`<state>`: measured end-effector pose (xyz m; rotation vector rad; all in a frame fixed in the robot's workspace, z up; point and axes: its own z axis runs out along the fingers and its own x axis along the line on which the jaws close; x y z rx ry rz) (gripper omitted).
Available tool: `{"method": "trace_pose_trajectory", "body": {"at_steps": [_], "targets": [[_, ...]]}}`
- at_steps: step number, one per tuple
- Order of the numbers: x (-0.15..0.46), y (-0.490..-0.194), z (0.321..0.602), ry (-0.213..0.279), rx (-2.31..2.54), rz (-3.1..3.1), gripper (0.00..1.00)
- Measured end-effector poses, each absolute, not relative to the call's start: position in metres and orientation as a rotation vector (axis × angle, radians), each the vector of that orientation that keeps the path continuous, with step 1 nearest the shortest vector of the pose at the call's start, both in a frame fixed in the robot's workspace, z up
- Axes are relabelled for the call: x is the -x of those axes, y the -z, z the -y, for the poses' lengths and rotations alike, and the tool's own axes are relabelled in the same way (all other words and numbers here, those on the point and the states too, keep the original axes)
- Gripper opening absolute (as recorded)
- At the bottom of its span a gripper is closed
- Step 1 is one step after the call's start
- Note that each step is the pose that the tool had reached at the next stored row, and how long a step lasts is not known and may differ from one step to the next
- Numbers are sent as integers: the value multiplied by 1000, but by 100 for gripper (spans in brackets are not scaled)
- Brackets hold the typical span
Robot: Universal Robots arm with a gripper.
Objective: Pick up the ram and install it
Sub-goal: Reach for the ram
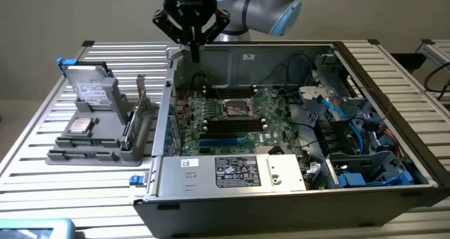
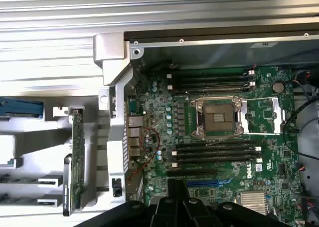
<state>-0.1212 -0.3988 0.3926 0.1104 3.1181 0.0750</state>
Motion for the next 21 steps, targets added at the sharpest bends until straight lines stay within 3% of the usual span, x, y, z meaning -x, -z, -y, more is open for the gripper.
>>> {"method": "trace_pose_trajectory", "body": {"at_steps": [21], "targets": [[146,-392,399,-75,-110,-3118,11]]}}
